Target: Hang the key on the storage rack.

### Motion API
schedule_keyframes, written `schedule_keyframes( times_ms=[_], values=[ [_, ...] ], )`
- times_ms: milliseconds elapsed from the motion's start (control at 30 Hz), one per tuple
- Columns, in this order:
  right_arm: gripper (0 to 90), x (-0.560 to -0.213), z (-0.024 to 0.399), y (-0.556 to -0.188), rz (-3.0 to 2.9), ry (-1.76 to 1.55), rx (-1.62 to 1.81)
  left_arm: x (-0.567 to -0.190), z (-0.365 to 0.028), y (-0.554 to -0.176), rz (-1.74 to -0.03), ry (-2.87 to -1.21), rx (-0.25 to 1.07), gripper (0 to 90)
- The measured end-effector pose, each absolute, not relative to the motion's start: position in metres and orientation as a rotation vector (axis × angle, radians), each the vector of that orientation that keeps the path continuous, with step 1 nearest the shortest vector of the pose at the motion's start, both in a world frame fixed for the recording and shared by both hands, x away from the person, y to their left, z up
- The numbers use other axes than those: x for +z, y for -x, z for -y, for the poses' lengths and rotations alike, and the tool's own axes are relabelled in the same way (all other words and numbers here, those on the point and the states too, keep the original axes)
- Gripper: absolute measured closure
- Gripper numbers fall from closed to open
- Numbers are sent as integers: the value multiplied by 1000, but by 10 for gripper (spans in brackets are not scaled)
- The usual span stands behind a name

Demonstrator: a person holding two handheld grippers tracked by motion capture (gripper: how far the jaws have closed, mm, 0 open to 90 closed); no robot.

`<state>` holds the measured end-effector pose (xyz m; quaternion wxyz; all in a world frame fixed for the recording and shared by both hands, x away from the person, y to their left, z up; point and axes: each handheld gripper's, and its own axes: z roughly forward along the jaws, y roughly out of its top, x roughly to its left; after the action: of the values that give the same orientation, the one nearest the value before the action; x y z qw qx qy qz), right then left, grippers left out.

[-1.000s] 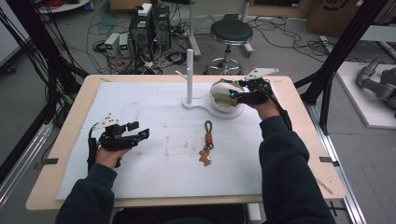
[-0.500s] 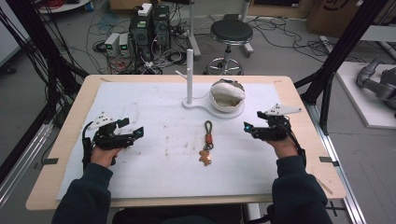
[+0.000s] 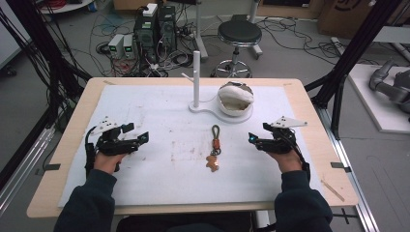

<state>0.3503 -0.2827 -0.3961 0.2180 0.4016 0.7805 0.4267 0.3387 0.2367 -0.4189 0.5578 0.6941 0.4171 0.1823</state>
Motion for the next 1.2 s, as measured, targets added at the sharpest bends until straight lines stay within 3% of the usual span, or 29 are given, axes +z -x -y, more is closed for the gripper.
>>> schedule_keyframes(
  times_ms=[300, 533, 900, 1200],
  values=[
    [316, -399, 270, -351, -2185, -1149, 1230, -421, -236, -339, -978, -1645, 410, 197],
    [296, -404, 244, -352, -2214, -1117, 1229, -421, -236, -337, -979, -1648, 423, 195],
    [471, -417, 195, -362, -2333, -1064, 1212, -424, -238, -338, -1003, -1648, 416, 195],
    [514, -436, 164, -373, -2418, -1145, 1017, -425, -236, -338, -1001, -1671, 409, 196]
  ],
)
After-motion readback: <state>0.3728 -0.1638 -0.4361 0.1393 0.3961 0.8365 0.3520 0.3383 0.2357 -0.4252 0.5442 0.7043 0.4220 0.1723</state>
